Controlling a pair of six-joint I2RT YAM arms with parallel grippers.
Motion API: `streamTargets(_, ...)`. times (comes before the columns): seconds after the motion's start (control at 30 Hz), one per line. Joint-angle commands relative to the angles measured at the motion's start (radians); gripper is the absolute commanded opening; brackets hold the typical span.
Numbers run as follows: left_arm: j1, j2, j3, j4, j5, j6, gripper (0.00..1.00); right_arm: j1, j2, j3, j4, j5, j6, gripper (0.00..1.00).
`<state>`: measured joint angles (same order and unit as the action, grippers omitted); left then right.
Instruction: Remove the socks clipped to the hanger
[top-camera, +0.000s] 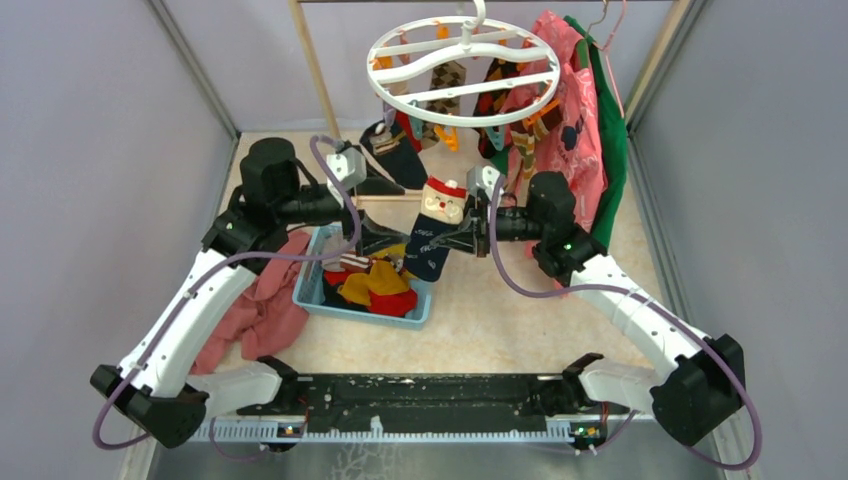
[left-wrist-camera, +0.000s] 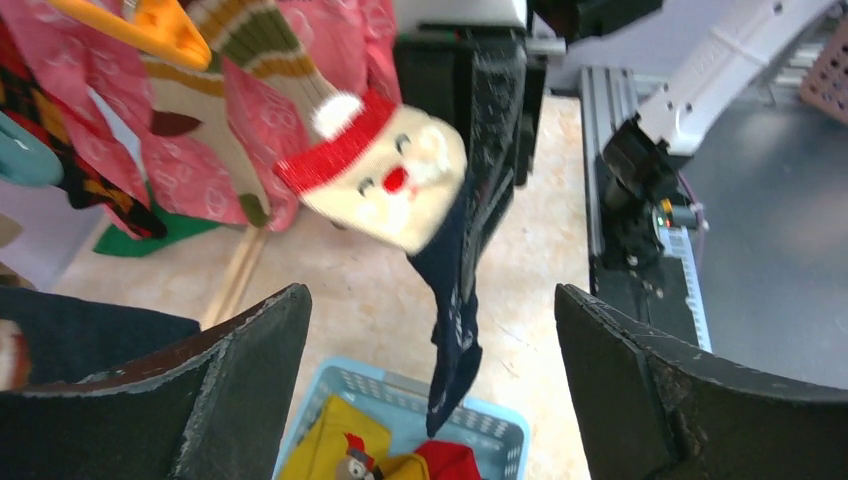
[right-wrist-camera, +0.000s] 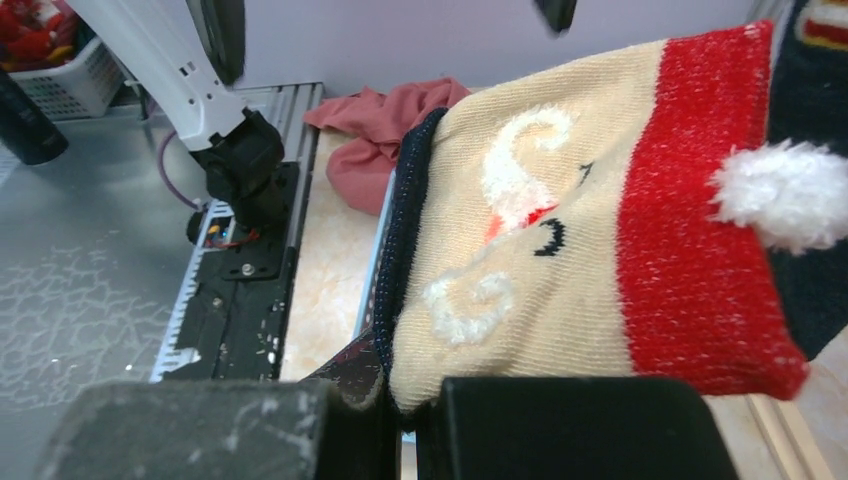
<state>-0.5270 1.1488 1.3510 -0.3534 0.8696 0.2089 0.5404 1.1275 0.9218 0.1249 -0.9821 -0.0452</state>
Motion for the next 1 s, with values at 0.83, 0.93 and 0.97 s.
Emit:
streamTargets(0.83,-0.057,0.045,-0.174,-0.044,0.148,0.124,0.00,-0.004,0.011,0.057,0.191,-0.060,0.200,0.07)
streamTargets(0.93,-0.056,0.015,-0.175,-0.083,0.101,0.169,0.00,-0.009,0.001,0.054,0.166,-0.037,0.177,0.23)
streamTargets(0.97,-0.056,0.003,-0.174,-0.098,0.082,0.188,0.00,-0.011,-0.002,0.052,0.166,-0.034,0.175,0.30)
